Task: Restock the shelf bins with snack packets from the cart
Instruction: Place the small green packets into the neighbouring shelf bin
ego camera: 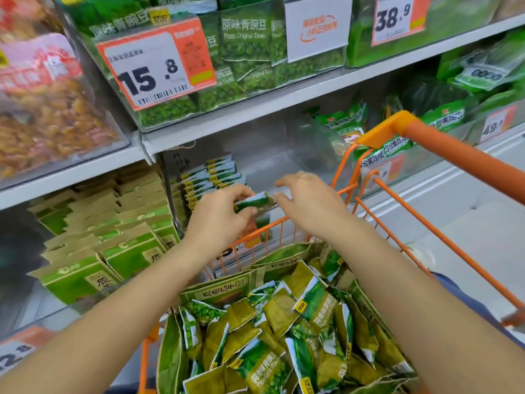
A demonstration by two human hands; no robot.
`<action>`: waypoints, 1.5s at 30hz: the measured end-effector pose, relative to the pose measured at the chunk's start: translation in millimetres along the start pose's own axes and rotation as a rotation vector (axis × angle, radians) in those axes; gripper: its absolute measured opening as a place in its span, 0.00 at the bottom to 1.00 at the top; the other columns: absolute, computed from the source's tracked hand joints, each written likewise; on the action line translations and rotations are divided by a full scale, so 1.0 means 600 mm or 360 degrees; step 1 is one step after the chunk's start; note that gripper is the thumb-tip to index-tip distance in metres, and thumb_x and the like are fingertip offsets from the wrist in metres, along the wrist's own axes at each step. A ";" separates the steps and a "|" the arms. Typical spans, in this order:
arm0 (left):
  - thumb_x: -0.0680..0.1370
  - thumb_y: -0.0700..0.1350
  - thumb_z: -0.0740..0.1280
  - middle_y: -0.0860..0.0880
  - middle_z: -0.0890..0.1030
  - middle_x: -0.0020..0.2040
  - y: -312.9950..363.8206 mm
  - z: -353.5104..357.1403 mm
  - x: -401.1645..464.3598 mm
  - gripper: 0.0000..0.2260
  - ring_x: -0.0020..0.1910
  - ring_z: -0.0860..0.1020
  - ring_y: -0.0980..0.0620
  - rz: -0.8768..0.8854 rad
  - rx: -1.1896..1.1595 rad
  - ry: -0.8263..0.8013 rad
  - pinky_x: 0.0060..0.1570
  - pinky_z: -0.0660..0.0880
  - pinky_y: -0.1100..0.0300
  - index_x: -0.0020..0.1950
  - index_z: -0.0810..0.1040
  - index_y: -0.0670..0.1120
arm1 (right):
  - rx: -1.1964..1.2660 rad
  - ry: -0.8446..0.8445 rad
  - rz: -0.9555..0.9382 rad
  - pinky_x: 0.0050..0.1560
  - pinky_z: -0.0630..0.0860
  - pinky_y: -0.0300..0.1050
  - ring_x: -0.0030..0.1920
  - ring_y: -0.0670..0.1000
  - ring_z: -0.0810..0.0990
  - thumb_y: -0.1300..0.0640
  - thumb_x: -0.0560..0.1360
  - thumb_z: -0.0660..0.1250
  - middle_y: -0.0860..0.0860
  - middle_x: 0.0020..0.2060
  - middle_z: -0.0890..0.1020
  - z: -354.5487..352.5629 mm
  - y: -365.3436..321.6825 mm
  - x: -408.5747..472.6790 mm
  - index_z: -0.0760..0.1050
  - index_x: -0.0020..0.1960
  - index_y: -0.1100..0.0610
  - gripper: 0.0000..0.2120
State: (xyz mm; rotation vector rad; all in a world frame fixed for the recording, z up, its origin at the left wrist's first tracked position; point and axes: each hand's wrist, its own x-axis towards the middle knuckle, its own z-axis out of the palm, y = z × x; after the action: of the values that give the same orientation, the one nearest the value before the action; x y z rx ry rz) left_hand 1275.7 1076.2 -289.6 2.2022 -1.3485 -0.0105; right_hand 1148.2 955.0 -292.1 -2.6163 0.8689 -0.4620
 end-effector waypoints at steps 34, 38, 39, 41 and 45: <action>0.77 0.38 0.65 0.47 0.83 0.55 -0.152 0.137 0.352 0.10 0.56 0.79 0.45 -0.0321 0.0604 0.0253 0.55 0.74 0.57 0.53 0.81 0.49 | -0.0231 0.1269 -0.0593 0.41 0.67 0.48 0.29 0.55 0.71 0.57 0.80 0.52 0.52 0.25 0.72 0.149 0.102 0.048 0.73 0.32 0.58 0.21; 0.77 0.38 0.63 0.48 0.83 0.53 -0.133 0.126 0.330 0.10 0.54 0.79 0.45 -0.0262 0.0496 0.0315 0.48 0.72 0.60 0.52 0.82 0.49 | -0.0240 0.1263 -0.0571 0.41 0.66 0.48 0.29 0.55 0.71 0.57 0.80 0.53 0.51 0.25 0.72 0.149 0.101 0.046 0.73 0.31 0.58 0.21; 0.77 0.39 0.63 0.48 0.83 0.53 -0.123 0.120 0.320 0.10 0.53 0.79 0.45 -0.0239 0.0426 0.0344 0.46 0.71 0.60 0.51 0.82 0.49 | -0.0248 0.1259 -0.0559 0.40 0.66 0.48 0.28 0.55 0.71 0.57 0.80 0.53 0.51 0.25 0.72 0.147 0.100 0.045 0.73 0.31 0.58 0.21; 0.77 0.40 0.62 0.52 0.82 0.52 -0.093 0.103 0.290 0.11 0.50 0.78 0.50 -0.0247 0.0224 0.0387 0.45 0.70 0.63 0.51 0.82 0.51 | -0.0222 0.1228 -0.0534 0.39 0.66 0.48 0.27 0.55 0.71 0.57 0.79 0.54 0.51 0.24 0.71 0.141 0.094 0.044 0.72 0.30 0.58 0.20; 0.73 0.40 0.64 0.55 0.83 0.41 -0.012 0.049 0.187 0.11 0.44 0.79 0.53 -0.0134 -0.0280 0.0216 0.46 0.75 0.61 0.41 0.81 0.56 | 0.0302 0.0860 -0.0219 0.39 0.69 0.51 0.35 0.56 0.77 0.47 0.79 0.53 0.52 0.32 0.79 0.106 0.058 0.036 0.79 0.37 0.59 0.23</action>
State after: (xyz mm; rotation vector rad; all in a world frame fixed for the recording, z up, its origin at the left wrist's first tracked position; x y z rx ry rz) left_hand 1328.6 973.0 -287.4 2.0715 -1.1363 -0.0104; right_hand 1172.7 929.3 -358.7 -2.4122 0.7466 -1.2624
